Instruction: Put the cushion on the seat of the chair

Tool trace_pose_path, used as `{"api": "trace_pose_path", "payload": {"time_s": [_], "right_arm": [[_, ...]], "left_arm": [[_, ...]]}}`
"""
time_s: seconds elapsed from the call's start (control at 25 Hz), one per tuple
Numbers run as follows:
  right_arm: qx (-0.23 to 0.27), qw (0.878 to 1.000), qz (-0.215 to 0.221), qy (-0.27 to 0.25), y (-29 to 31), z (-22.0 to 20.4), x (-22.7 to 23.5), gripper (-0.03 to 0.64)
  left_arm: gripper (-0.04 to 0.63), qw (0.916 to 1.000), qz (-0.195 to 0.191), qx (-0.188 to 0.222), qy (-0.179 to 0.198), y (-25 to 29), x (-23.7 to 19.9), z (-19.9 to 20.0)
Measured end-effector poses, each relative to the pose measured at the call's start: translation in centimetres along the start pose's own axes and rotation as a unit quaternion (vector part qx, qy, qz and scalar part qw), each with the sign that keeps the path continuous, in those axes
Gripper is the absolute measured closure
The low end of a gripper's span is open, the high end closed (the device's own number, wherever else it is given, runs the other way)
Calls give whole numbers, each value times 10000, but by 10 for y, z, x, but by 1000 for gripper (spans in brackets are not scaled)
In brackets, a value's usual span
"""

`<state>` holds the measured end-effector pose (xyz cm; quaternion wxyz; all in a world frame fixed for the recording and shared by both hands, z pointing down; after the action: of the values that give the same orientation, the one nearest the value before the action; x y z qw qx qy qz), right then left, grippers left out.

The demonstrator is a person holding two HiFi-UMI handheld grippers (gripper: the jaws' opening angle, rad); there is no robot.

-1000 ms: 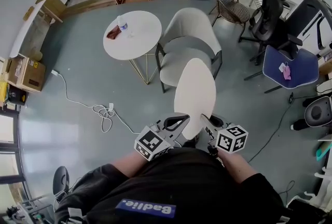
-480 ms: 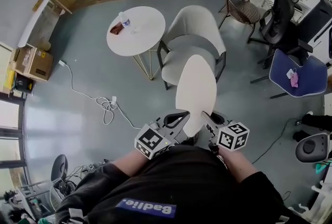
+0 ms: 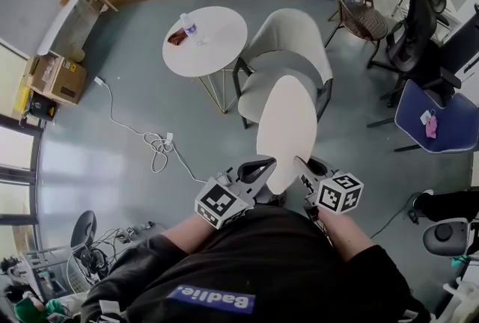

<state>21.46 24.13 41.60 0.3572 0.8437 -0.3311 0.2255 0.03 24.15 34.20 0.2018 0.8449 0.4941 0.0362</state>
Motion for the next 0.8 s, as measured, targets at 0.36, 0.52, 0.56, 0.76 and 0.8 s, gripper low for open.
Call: {"api": "trace_pose_path", "payload": {"time_s": [0.36, 0.52, 0.56, 0.76, 0.8], "right_arm": [[26, 9999, -156, 4, 9, 15, 10, 546], [63, 9995, -307, 29, 17, 28, 19, 546], [55, 9994, -346, 37, 20, 31, 21, 546], [-4, 9986, -504, 129, 46, 48, 24, 546], [-8, 9985, -524, 157, 53, 52, 24, 546]], "left_arm": [[580, 9998, -158, 136, 19, 13, -21, 7], [580, 9996, -253, 158, 19, 25, -40, 10], [580, 9995, -271, 170, 13, 27, -45, 12], [578, 9992, -358, 197, -9, 25, -85, 17], [578, 9991, -376, 187, -9, 24, -95, 18]]}}
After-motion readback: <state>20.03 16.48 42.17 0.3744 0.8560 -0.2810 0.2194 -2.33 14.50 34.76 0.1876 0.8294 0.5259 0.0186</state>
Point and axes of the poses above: the fingertips, and each gripper's own axes: y forward along the fingers, x to its right, z out of its top, the point moved 10 cm from there along -y, backward along the fingers, and after that the axes turned 7 degrees about -x, right-handed, at the moved point
